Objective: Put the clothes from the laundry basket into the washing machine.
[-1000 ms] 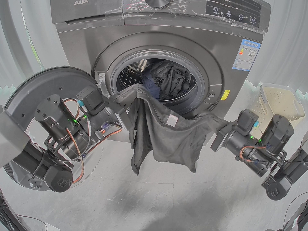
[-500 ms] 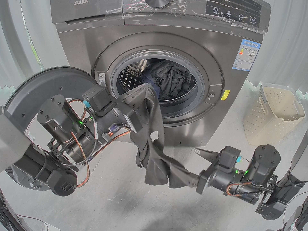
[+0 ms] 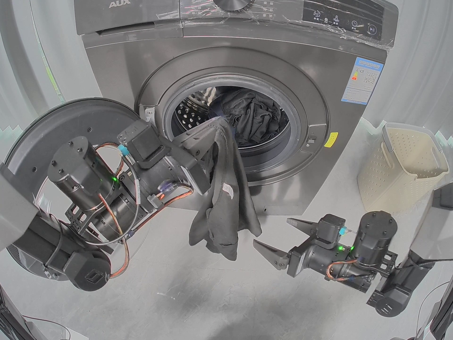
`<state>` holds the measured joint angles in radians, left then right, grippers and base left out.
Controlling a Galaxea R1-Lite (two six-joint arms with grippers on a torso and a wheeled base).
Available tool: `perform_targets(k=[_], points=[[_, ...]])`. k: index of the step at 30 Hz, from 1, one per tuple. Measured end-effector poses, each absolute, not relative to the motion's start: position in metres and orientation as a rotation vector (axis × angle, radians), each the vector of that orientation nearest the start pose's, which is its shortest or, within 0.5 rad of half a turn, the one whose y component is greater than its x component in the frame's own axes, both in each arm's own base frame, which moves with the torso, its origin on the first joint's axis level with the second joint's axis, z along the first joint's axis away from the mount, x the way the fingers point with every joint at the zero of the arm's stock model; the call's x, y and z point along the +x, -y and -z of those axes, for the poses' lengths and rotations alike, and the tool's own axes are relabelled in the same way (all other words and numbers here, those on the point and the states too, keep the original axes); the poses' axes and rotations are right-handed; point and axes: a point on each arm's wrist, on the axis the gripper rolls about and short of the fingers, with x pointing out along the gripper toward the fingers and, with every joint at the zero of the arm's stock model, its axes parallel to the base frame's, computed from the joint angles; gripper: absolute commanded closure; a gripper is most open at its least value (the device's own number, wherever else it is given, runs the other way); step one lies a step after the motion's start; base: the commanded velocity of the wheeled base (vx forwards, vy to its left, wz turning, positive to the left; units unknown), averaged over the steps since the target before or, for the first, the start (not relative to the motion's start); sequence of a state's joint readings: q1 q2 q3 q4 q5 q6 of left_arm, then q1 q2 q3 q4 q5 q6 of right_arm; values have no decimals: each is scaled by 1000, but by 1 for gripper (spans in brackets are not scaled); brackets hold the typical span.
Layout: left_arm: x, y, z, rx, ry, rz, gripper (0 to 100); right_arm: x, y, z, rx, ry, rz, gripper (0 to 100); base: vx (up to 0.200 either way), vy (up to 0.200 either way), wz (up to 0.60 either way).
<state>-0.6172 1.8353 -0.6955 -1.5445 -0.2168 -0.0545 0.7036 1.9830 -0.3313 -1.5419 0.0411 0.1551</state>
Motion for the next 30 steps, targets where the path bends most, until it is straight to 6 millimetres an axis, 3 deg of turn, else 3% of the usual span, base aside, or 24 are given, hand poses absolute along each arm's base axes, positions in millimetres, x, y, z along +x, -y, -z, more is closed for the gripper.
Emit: perform_targets(k=[11,23,30], points=[[244,183,-216,-144,428,851,100,271,-215,-60,129,-118,-690,0,0,0,0],[241,181,-221,-149,447,850,100,303,-248,-33,116,-74,-724,0,0,0,0],[240,181,-222,-149,448,851,100,317,-258,-30,127,-35,-726,0,0,0,0]])
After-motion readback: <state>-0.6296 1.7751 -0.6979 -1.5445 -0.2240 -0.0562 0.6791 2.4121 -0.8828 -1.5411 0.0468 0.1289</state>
